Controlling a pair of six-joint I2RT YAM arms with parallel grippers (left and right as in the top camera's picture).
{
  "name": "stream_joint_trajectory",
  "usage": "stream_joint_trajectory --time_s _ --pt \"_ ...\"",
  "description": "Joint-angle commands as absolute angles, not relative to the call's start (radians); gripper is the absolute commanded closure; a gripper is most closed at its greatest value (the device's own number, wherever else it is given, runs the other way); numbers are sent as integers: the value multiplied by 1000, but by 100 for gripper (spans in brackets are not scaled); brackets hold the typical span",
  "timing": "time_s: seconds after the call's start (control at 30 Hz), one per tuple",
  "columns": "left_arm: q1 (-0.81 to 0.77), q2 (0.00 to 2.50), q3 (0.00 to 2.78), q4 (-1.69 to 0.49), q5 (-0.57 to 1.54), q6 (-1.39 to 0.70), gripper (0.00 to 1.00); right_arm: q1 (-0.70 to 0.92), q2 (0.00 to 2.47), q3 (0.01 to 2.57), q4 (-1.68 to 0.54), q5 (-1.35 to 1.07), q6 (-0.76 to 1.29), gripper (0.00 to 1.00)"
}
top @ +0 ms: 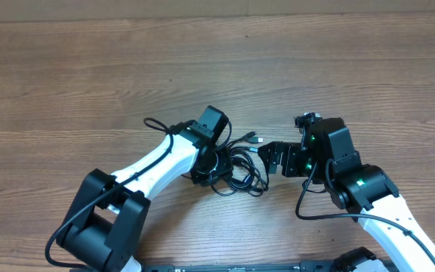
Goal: Untangle cables
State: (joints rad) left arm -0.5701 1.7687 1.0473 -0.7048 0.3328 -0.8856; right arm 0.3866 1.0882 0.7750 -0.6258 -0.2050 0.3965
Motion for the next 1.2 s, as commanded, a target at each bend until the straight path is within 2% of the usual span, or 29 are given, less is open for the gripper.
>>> stream_joint_trajectory --time_s 0.0,0.3,0.47,0.6,0.7,0.87,0.93,0.97,1.0,1.07,1.17 --pt "-599 1754 1028 -673 279 -936 72 384 1080 798 -624 -195 412 0" --pt "-631 1754 998 -631 254 -951 68 384 1080 798 -624 -196 420 0" --pt "-627 1754 983 -625 242 -950 96 384 1080 798 -624 -204 424 0" --pt "-595 1753 999 -625 230 -923 96 384 1080 798 -656 -257 425 0" --pt "-550 1747 1040 -661 238 -904 96 384 1080 798 -694 -326 512 0" --pt "-473 1742 1155 -729 307 -920 96 387 1087 798 -731 -688 553 0" --pt "-456 1742 1176 -729 370 -979 96 387 1093 797 -727 -673 554 18" --pt "-445 1742 1191 -728 409 -1048 96 387 1108 797 -731 -599 585 30" --pt "-440 1742 1196 -728 422 -1083 96 387 1115 797 -738 -574 622 30" --pt "-430 1742 1202 -722 462 -1176 96 387 1162 794 -756 -458 855 29" --pt "-430 1742 1202 -692 542 -1186 96 387 1237 785 -705 -400 998 29"
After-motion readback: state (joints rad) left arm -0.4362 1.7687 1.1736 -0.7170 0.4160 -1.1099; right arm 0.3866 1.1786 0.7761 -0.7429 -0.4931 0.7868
